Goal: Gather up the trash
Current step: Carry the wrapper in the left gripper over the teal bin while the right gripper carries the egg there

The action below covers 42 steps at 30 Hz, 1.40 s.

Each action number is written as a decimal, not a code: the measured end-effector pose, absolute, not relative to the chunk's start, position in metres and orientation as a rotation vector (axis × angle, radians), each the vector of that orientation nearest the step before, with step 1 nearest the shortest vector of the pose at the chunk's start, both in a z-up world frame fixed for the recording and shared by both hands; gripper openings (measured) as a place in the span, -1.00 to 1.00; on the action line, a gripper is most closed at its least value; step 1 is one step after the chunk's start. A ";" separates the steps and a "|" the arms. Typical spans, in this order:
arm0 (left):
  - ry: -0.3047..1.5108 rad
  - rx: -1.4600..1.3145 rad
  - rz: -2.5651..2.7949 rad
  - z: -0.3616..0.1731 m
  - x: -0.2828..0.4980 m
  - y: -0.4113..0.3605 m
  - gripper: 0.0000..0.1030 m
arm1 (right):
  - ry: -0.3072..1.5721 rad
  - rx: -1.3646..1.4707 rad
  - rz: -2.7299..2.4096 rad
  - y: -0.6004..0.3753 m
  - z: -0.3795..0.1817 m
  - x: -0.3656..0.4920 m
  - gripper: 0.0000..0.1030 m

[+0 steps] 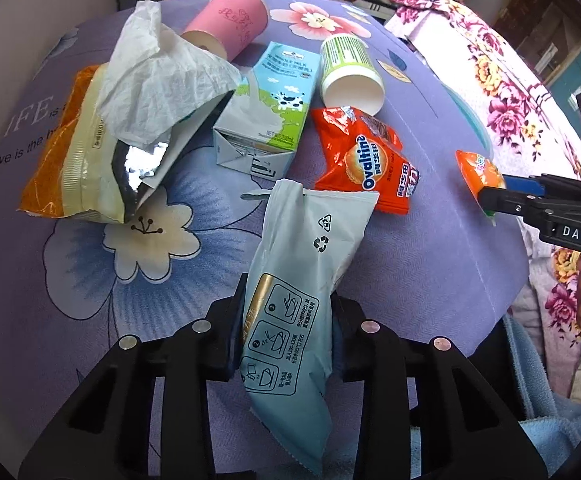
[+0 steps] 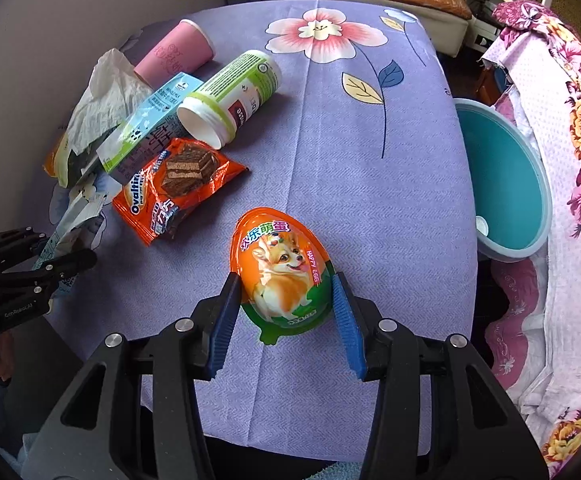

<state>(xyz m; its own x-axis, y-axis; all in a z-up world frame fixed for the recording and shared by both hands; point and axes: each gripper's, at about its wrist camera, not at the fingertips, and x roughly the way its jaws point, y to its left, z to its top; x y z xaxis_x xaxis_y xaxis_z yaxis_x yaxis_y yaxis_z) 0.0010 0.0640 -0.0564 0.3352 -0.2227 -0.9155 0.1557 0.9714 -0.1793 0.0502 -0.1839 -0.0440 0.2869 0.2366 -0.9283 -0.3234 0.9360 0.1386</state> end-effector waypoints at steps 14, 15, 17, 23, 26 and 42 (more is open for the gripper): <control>1.094 -0.123 -0.283 0.001 0.037 0.031 -0.33 | 1.126 0.008 0.339 -0.222 -0.012 0.063 -0.14; 1.091 -0.122 -0.292 0.002 0.043 0.024 -0.33 | 1.117 0.017 0.330 -0.228 -0.008 0.066 -0.14; 1.088 -0.116 -0.317 0.005 0.056 0.009 -0.33 | 1.099 0.040 0.309 -0.242 -0.002 0.071 -0.14; 1.087 -0.073 -0.396 0.009 0.094 -0.053 -0.33 | 1.042 0.108 0.242 -0.289 0.016 0.089 -0.14; 1.085 -0.058 -0.430 0.010 0.111 -0.084 -0.33 | 1.023 0.137 0.214 -0.312 0.021 0.098 -0.14; 1.144 0.044 -0.538 -0.021 0.192 -0.221 -0.31 | 1.002 0.258 0.100 -0.407 0.005 0.140 -0.14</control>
<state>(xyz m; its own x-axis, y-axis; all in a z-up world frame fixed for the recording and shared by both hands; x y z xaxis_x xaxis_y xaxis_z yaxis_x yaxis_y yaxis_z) 0.1917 -0.2205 -0.0206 0.3015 -0.3839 -0.8728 0.4278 0.8725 -0.2360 0.1398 -0.4073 0.0048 0.5370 0.2009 -0.8193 0.0348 0.9651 0.2595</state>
